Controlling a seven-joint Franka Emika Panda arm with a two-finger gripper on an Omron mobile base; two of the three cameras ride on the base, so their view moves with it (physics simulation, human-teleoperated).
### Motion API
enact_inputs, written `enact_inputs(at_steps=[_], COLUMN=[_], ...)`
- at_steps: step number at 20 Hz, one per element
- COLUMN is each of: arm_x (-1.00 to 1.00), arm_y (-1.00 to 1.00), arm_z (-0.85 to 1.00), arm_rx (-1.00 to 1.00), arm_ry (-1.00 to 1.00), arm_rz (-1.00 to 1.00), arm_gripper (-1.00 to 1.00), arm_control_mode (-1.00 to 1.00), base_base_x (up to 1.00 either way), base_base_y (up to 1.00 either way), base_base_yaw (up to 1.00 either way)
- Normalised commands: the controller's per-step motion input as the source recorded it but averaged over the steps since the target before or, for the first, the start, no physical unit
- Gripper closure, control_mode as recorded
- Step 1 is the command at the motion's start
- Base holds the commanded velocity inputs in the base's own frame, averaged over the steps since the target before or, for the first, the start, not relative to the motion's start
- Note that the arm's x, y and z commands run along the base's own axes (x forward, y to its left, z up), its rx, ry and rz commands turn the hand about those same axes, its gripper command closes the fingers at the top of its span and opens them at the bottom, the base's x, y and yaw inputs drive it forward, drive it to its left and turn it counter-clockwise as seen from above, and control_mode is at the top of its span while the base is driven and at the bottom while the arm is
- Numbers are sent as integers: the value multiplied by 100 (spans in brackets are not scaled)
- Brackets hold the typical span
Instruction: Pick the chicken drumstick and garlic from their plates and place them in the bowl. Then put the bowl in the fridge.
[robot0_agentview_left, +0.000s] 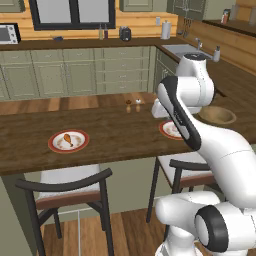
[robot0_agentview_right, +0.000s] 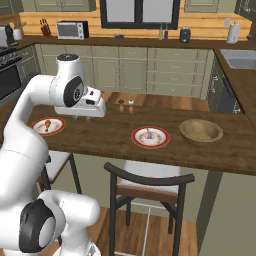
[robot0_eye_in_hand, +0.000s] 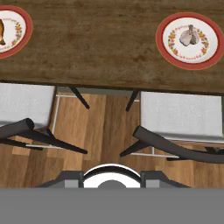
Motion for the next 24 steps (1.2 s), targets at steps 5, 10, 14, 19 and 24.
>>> enact_inputs(at_steps=[5,10,14,19,24], arm_x=[-35,-62,-27,5,34], arm_y=[-7,24,88,100,100], arm_z=[-4,-6,-6,-1,0], arm_rx=[0,0,0,0,-6], arm_ry=[1,0,0,0,0], arm_rz=[0,-1,0,0,0], arm_gripper=[-100,-100,-100,-100,-100], arm_control_mode=[-100,-100,-100,-100,-100], base_base_x=[0,0,0,0,0], base_base_y=[0,0,0,0,0], base_base_yaw=[0,0,0,0,0])
